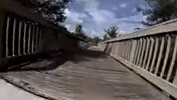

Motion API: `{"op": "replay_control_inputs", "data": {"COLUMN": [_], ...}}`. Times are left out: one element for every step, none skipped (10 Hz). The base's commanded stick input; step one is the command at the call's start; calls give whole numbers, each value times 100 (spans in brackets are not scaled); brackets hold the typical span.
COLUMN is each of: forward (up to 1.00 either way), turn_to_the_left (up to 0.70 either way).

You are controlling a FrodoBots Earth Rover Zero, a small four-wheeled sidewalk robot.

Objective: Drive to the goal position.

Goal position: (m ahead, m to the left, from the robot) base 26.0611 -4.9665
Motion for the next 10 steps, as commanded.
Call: {"op": "replay_control_inputs", "data": {"forward": [85,85,85,85,85,85,85,85,85,85], "turn_to_the_left": [0,0,0,0,0,0,0,0,0,0]}}
